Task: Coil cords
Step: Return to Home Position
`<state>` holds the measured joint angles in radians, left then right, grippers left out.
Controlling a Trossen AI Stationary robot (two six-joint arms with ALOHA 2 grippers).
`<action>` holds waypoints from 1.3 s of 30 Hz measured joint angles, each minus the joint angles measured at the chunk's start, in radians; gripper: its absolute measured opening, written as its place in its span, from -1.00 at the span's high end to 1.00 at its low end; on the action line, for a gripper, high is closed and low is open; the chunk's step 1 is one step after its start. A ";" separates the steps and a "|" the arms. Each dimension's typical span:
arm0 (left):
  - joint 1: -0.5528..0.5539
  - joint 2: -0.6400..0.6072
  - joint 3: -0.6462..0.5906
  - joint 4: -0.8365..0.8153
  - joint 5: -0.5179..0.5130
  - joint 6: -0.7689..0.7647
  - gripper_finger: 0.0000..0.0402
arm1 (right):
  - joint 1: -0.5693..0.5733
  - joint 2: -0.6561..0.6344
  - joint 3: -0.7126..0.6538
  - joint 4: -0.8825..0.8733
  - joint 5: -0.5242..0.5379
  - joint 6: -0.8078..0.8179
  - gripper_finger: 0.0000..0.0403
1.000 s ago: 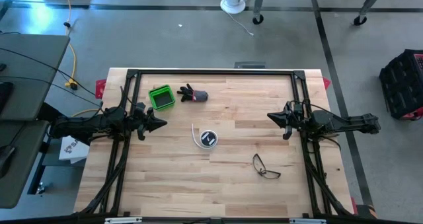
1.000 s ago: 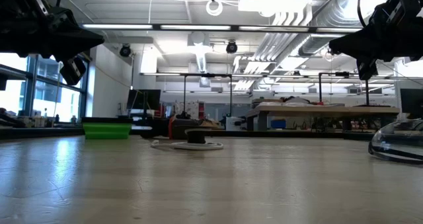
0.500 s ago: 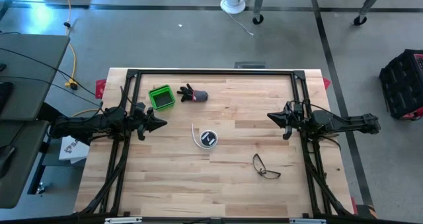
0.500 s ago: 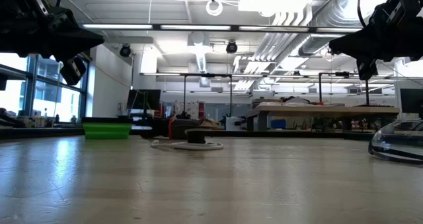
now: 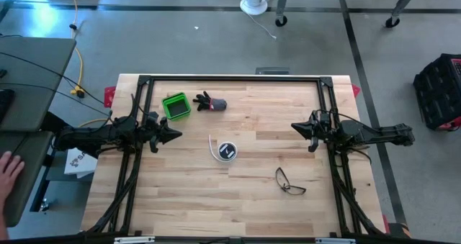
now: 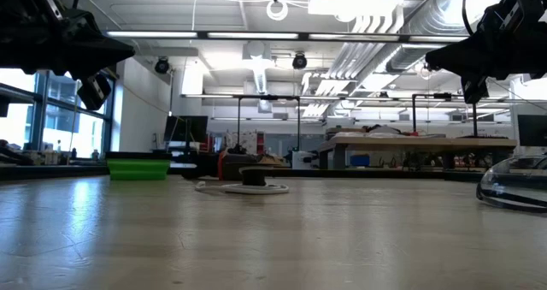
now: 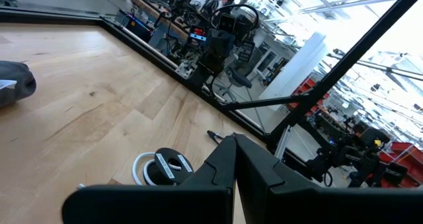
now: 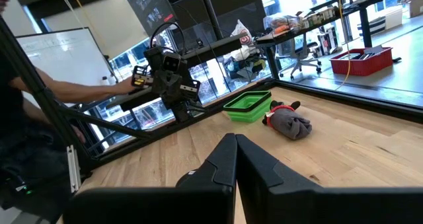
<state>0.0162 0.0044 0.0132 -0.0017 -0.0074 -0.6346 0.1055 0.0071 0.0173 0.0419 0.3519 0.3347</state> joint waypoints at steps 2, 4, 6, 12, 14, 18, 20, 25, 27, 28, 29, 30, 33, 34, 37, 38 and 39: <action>-0.012 0.001 0.000 0.001 -0.005 0.000 0.99 | 0.000 0.000 0.000 0.000 0.000 0.000 1.00; -0.050 0.013 0.000 0.001 -0.006 0.000 0.99 | 0.000 0.000 0.000 0.000 0.000 0.000 1.00; -0.079 0.027 0.000 0.001 0.001 0.000 0.99 | 0.000 0.000 0.000 0.000 0.000 0.000 1.00; -0.111 0.050 0.000 0.001 0.005 0.000 0.99 | 0.000 0.000 0.000 0.000 0.000 0.000 1.00; -0.111 0.050 0.000 0.001 0.005 0.000 0.99 | 0.000 0.000 0.000 0.000 0.000 0.000 1.00; -0.111 0.050 0.000 0.001 0.005 0.000 0.99 | 0.000 0.000 0.000 0.000 0.000 0.000 1.00; -0.111 0.050 0.000 0.002 0.004 0.000 0.99 | 0.000 0.000 0.000 0.000 0.000 0.000 1.00; -0.111 0.050 0.000 0.002 0.004 0.000 0.99 | 0.000 0.000 0.000 0.000 0.000 0.000 1.00; -0.111 0.050 0.000 0.002 0.003 0.000 0.99 | 0.000 0.000 0.000 0.000 0.000 0.000 1.00; -0.111 0.050 0.000 0.002 0.003 0.000 0.99 | 0.000 0.000 0.000 0.000 0.000 0.000 1.00; -0.111 0.050 0.000 0.002 0.003 0.000 0.99 | 0.000 0.000 0.000 0.000 0.000 0.000 1.00; -0.111 0.050 0.000 0.002 0.003 0.000 0.99 | 0.000 0.000 0.000 0.000 0.000 0.000 1.00; -0.111 0.050 0.000 0.002 0.003 0.000 0.99 | 0.000 0.000 0.000 0.000 0.000 0.000 1.00; -0.111 0.050 0.000 0.002 0.003 0.000 0.99 | 0.000 0.000 0.000 0.000 0.000 0.000 1.00; -0.111 0.050 0.000 0.002 0.003 0.000 0.99 | 0.000 0.000 0.000 0.000 0.000 0.000 1.00; -0.111 0.050 0.000 0.002 0.003 0.000 0.99 | 0.000 0.000 0.000 0.000 0.000 0.000 1.00; -0.111 0.050 0.000 0.002 0.003 0.000 0.99 | 0.000 0.000 0.000 0.000 0.000 0.000 1.00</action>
<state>-0.0944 0.0544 0.0132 0.0002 -0.0044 -0.6350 0.1055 0.0071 0.0170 0.0418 0.3519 0.3347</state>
